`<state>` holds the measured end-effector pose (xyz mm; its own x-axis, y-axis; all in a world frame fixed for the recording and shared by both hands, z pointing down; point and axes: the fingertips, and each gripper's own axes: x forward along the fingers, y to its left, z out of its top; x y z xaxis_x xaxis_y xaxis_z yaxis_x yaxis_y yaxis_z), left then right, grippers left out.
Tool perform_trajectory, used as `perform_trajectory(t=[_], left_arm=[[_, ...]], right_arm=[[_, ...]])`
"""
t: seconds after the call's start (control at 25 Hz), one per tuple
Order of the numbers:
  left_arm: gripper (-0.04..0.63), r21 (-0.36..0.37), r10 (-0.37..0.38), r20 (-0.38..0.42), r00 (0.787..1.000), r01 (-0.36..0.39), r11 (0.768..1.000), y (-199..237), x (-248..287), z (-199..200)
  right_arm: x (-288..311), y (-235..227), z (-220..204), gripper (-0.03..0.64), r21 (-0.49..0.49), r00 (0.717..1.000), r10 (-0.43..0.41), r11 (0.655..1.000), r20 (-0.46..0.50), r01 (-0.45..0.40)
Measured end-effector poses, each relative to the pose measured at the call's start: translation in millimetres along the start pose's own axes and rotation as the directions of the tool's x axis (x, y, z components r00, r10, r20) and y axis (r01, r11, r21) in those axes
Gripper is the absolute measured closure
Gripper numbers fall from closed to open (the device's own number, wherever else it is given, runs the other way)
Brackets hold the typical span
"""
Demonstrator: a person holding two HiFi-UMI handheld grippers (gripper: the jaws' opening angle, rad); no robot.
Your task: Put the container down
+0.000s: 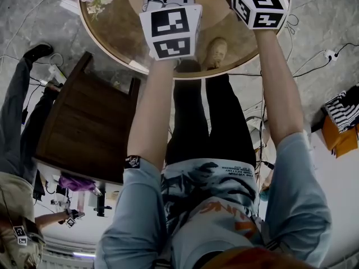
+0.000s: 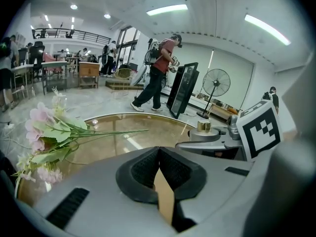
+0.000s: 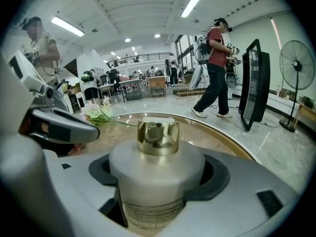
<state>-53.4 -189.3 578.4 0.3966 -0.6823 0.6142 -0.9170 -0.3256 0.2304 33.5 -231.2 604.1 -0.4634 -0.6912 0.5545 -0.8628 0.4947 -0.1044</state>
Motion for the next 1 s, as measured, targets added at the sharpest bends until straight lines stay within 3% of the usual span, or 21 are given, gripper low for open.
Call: perform_trajectory(t=[0.16,0.44,0.72,1.0], left_arm=[[0.568,0.002,-0.003,-0.006,1.0,0.003,1.0,-4.5,-3.1,-3.1],[0.568,0.003,-0.002,-0.012,1.0,0.002,1.0,-7.9,-4.9,-8.3],[0.568,0.002,0.01,-0.019,1.0,-0.01,1.0,-13.3,-14.0,-12.3],[0.568,0.0,0.028,-0.027,0.999,-0.028,1.0,-19.4,-27.3,-15.2]], right_arm=[[-6.7,6.8,-8.7,0.252,-0.091,0.998,0.005,0.996,-0.063,-0.01],[-15.3,8.0,-26.2,0.252,-0.113,0.994,0.002,0.994,-0.112,-0.014],[-17.5,12.3,-37.4,0.249,-0.202,0.984,0.032,0.977,-0.176,-0.068],[-38.1,5.6,-44.1,0.242,-0.09,0.982,0.034,0.995,-0.184,-0.051]])
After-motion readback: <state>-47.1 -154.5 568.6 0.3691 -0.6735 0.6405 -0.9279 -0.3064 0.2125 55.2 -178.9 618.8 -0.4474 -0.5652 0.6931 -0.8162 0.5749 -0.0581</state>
